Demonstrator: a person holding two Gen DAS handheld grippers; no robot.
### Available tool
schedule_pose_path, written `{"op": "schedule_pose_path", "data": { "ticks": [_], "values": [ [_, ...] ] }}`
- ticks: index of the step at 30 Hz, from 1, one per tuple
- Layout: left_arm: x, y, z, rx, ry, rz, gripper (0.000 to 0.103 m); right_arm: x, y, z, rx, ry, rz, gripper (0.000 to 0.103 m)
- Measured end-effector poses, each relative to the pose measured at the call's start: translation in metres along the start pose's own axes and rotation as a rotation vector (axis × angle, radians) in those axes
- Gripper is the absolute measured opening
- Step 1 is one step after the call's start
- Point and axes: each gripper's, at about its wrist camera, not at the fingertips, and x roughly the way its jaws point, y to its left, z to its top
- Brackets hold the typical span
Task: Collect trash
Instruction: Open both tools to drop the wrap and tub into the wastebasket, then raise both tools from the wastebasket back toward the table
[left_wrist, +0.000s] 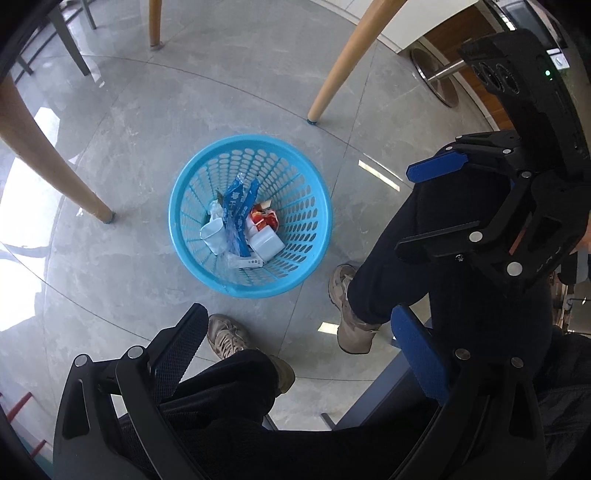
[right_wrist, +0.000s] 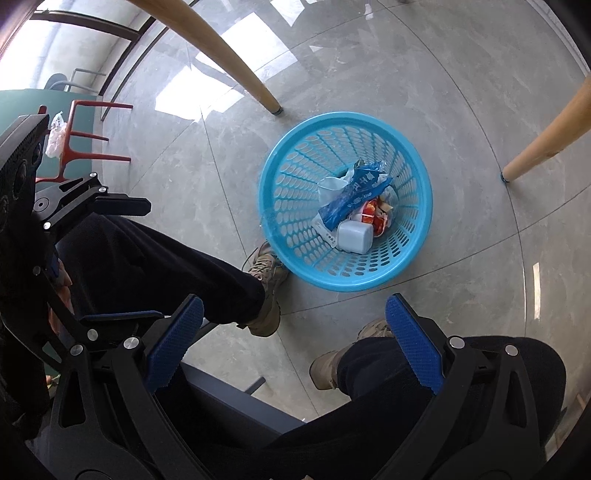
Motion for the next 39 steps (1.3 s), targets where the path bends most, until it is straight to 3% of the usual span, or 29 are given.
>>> {"op": "schedule_pose_path", "data": {
  "ticks": [16,21,32,39],
  "values": [
    [-0.127,-0.063,-0.079,0.086,-0.251,0.039,0.097,-0.091,0.060,-0.086,-0.120,-0.174,0.054,0.095],
    [-0.160,-0.082,-0.094,0.125,-0.316,0.091,0.097,-0.122,0.074,-0.115,-0.164,-0.227,0.059,0.095],
    [-0.225,-0.108,-0.080,0.177,-0.477,0.136,0.097,-0.216,0.094,-0.154,-0.291,-0.387,0.017,0.095],
    [-0.245,-0.111,-0.038,0.180,-0.526,0.175,0.097,-0.279,0.098,-0.141,-0.333,-0.492,-0.015,0.095]
  ]
}}
